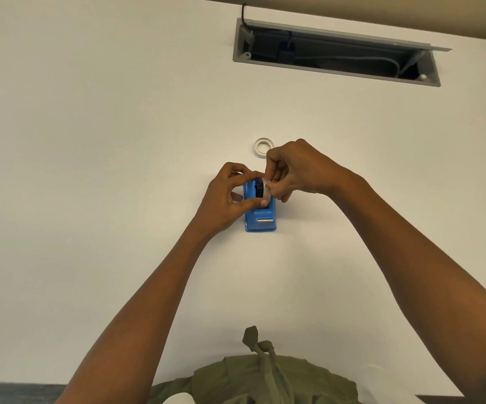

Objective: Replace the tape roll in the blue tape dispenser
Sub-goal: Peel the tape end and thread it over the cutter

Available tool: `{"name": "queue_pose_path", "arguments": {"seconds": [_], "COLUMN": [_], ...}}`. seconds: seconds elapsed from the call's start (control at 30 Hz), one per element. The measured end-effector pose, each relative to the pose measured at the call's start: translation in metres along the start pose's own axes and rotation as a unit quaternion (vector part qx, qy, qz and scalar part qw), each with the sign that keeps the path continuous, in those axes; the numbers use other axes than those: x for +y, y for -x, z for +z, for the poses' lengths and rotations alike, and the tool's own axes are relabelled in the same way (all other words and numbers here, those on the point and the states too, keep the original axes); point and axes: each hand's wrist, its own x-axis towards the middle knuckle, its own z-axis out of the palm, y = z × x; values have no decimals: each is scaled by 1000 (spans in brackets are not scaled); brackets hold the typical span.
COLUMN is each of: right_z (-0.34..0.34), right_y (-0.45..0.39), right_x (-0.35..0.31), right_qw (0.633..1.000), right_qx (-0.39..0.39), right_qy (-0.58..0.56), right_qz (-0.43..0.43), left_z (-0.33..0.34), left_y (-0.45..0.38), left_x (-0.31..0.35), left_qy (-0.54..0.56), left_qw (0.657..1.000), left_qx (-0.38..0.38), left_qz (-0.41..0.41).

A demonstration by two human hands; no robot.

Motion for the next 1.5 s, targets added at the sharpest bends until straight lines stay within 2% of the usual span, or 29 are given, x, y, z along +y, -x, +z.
{"name": "queue_pose_path", "arguments": {"seconds": [0.27, 0.47, 0.57, 0.7, 0.9, 1.1, 1.33, 1.5], "right_z": [4, 17, 26, 28, 21, 16, 20, 20], "right_y": [6, 29, 35, 34, 32, 32, 28, 27], "right_x": [4, 26, 27, 18, 5, -2, -3, -5], "right_qw": [999, 972, 970, 971, 966, 968, 955, 963], "right_qx": [40, 174, 205, 228, 188, 172, 158, 132], "right_qy": [-18, -159, -127, 2, 140, 146, 229, 216], "right_qz": [-23, -15, -25, -74, -112, -106, -100, -87], "left_z": [0, -1, -1, -2, -4, -4, -5, -5], "left_y": [0, -2, -2, -2, -4, -4, -4, -5], "left_x": [2, 1, 1, 3, 6, 8, 7, 6], "left_qy": [-3, -7, -7, -9, -9, 1, 9, -1], "left_qw": [1000, 1000, 1000, 1000, 1000, 1000, 1000, 1000], "left_qx": [-2, -5, -3, -4, -8, -8, -5, -2], "left_qz": [-6, -13, -15, -13, -23, -24, -20, -17]}}
